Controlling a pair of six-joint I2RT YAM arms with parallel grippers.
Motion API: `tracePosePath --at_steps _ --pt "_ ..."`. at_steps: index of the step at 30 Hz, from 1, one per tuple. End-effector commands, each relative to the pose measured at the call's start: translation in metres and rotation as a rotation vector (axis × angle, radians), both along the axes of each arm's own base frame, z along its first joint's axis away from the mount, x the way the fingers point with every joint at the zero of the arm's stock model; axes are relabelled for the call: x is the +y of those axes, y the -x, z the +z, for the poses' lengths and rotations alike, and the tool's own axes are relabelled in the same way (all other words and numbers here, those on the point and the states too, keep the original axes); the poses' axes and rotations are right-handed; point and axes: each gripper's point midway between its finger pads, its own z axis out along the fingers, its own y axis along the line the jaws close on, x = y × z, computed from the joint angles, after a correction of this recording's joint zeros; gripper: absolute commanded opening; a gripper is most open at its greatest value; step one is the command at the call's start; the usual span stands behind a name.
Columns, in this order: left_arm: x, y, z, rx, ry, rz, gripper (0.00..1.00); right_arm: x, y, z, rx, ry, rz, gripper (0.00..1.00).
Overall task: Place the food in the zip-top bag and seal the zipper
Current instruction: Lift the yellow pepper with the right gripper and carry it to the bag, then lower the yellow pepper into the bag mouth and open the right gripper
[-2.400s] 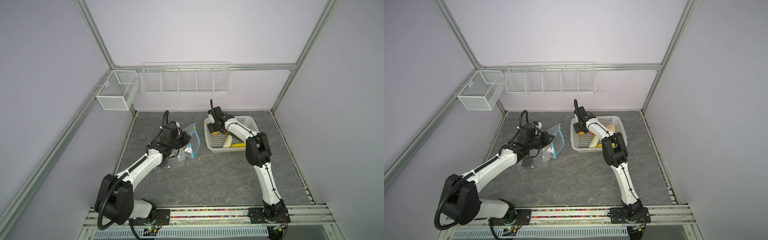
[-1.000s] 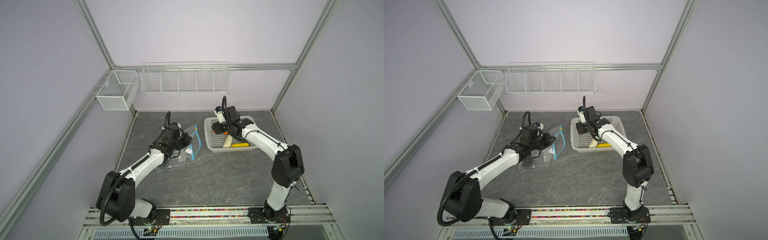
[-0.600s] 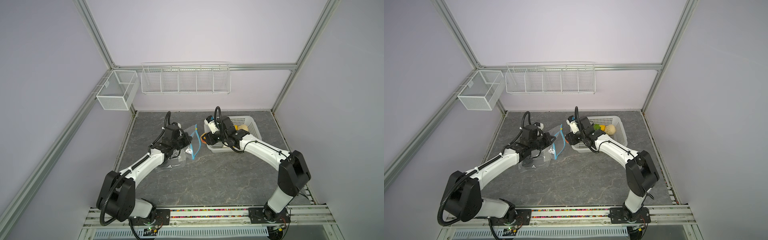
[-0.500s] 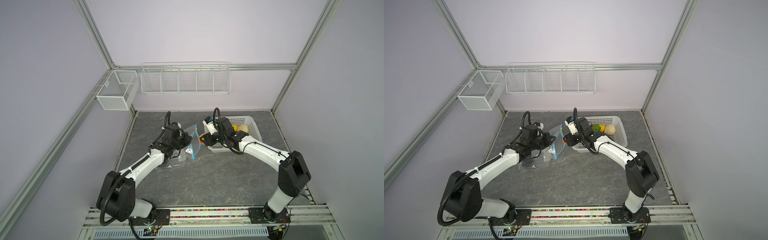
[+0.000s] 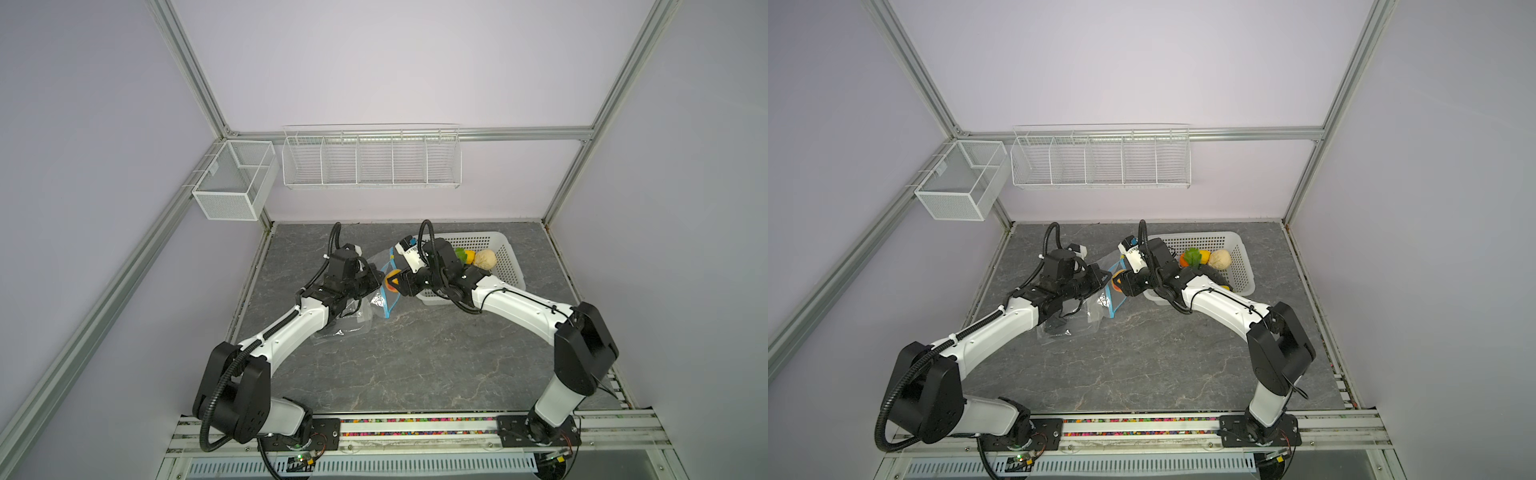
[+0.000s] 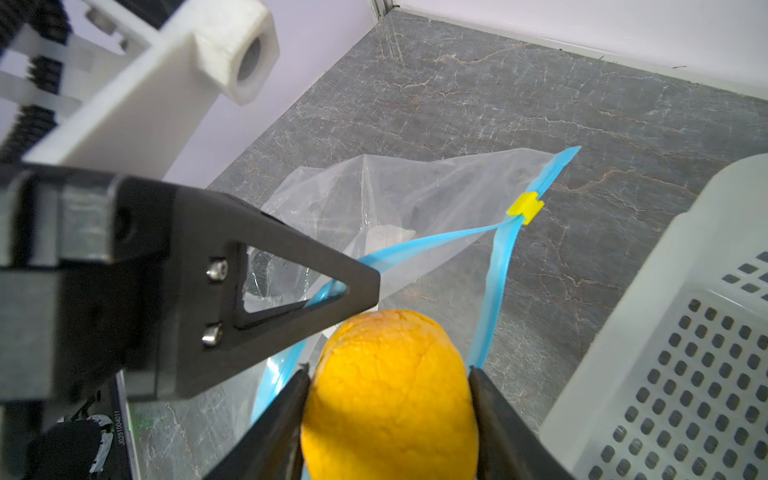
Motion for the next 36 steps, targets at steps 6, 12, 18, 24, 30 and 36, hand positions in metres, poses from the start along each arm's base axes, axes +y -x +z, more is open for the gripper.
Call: tracePosePath --at_steps 6,12,18,24,30,36 --pt "-0.002 0.002 0.005 -0.019 0.016 -0.003 0.0 0.014 0.002 -0.011 0.031 -0.003 0.025 0.59" --pt "-0.002 0.002 0.006 -0.021 0.019 -0.001 0.0 0.015 0.003 -0.017 0.041 0.005 0.028 0.59" --pt "-0.001 0.003 0.008 -0.024 0.024 0.001 0.0 0.016 0.003 -0.027 0.06 0.014 0.026 0.59" --pt "-0.001 0.003 0.009 -0.025 0.027 0.001 0.0 0.018 0.001 -0.035 0.076 0.021 0.025 0.59" --pt "-0.001 0.004 0.009 -0.025 0.029 0.003 0.0 0.019 0.0 -0.042 0.086 0.031 0.024 0.59" --pt "0.0 0.005 0.01 -0.026 0.029 0.003 0.0 0.019 0.001 -0.051 0.101 0.04 0.026 0.6"
